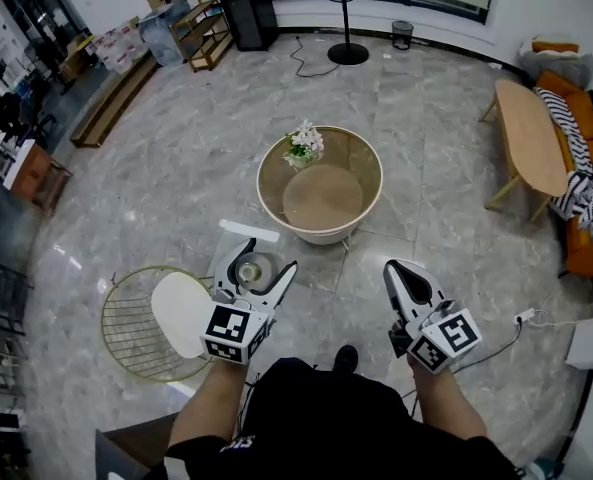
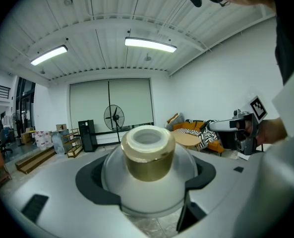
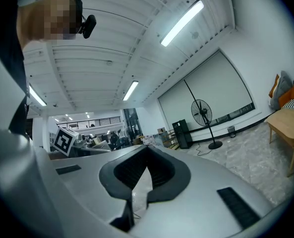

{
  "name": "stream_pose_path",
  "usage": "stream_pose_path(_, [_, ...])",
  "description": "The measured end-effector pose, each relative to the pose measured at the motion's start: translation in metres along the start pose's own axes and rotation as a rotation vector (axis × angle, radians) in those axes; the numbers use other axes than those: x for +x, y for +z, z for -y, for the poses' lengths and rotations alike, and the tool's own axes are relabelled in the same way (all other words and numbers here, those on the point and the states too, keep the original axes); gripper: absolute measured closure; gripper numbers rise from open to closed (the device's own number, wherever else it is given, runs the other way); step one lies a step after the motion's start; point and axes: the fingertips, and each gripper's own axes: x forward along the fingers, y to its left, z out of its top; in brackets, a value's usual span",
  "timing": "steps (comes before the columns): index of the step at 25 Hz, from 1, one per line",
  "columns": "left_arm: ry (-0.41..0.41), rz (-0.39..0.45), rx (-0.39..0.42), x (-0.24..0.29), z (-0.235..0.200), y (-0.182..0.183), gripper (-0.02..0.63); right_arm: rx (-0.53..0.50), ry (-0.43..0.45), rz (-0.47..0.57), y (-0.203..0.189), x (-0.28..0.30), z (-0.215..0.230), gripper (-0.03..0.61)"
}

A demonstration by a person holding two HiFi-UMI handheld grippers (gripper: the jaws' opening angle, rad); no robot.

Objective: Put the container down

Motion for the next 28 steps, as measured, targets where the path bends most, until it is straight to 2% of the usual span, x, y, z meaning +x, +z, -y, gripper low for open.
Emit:
stream_pose_path(7, [-0.008, 0.019, 0.009, 0.02, 0.005, 0.004, 0.267, -0.005, -0.004, -0.005, 0.005, 0.002, 0.02, 0.565])
stream_pose_path(13, [0.021, 0.035, 0.015, 0.028, -0.012, -0.002, 0.265, -0.02, 0.021, -0.071, 0.004, 0.029, 0.02, 0.565])
stream_pose_path(18, [0.01, 0.035, -0.003, 0.06, -0.041, -0.012, 0.266, -0.038, 0.026, -0.093, 0.004, 0.071, 0.034, 0.565])
stream_pose_path(28, [-0.072, 0.024, -0.014, 0.175, -0.13, -0.004, 0.266, -0.044, -0.053, -0.111, 0.017, 0.18, 0.113, 0.565])
